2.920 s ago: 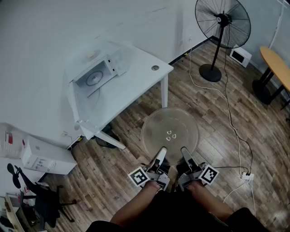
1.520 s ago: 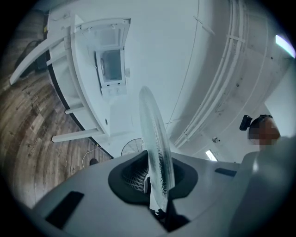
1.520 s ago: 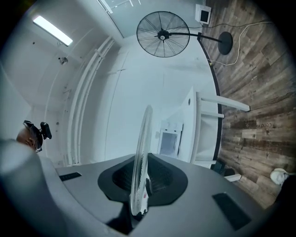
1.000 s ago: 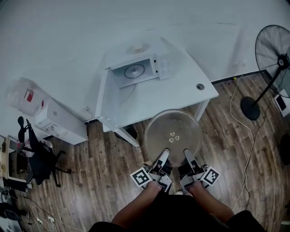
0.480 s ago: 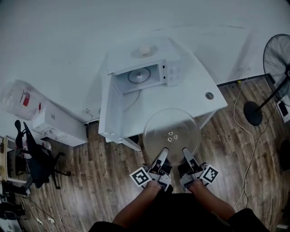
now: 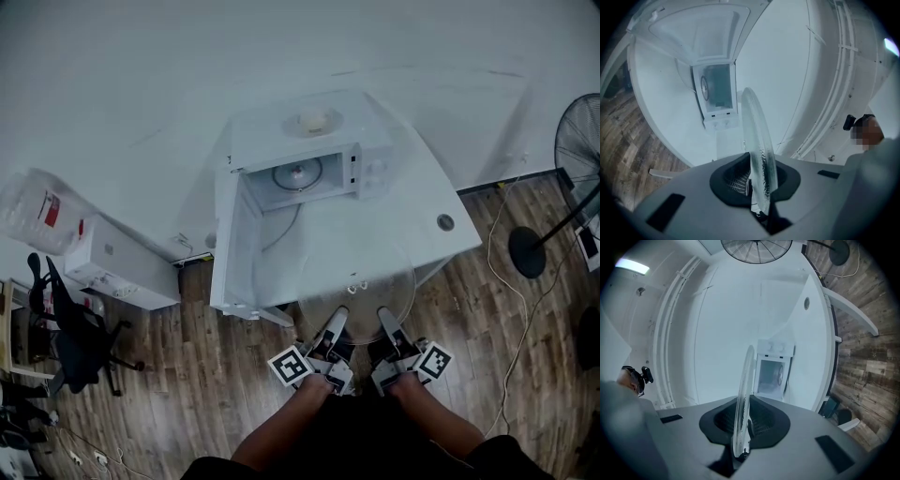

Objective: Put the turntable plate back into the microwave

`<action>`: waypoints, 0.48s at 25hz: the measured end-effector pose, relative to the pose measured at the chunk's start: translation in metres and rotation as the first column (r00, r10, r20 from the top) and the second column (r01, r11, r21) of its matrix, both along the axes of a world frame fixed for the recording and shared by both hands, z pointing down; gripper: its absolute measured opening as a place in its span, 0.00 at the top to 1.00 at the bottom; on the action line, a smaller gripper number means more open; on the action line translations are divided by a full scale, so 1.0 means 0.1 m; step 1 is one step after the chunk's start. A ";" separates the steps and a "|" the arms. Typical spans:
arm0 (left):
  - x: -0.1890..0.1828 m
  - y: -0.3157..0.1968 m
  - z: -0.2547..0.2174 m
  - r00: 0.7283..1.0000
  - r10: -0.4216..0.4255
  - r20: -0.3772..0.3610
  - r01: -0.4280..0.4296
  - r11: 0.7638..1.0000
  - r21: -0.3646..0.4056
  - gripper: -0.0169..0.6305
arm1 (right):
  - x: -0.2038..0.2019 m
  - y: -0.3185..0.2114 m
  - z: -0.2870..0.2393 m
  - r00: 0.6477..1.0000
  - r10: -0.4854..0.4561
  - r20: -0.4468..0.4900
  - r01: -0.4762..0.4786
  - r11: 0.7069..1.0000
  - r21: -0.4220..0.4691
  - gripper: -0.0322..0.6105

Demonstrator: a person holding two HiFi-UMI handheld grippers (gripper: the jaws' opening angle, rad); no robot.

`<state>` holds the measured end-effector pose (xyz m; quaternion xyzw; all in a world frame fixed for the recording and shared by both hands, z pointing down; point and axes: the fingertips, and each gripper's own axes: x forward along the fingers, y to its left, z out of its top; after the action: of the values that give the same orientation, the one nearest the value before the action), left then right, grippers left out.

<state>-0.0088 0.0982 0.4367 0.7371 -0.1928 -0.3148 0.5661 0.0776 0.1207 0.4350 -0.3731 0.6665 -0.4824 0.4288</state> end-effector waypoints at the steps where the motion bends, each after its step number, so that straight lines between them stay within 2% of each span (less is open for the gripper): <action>1: 0.00 -0.07 0.00 1.000 -0.005 0.000 0.005 1.000 0.000 0.89 | 0.00 -0.07 0.01 1.000 -0.004 0.001 0.004 1.000 -0.002 0.87; 7: 0.00 -0.46 0.04 0.999 -0.049 0.001 0.049 0.999 0.008 0.89 | 0.00 -0.50 0.04 0.998 -0.061 -0.033 0.062 0.998 0.012 0.86; 12: 0.03 -0.87 0.09 0.994 -0.107 0.008 0.107 0.994 0.004 0.89 | 0.04 -0.97 0.07 0.993 -0.119 -0.025 0.119 0.993 0.004 0.86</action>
<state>-0.0059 0.0107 0.4454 0.7281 -0.2337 -0.3421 0.5461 0.0814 0.0240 0.4418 -0.3376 0.6942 -0.5004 0.3920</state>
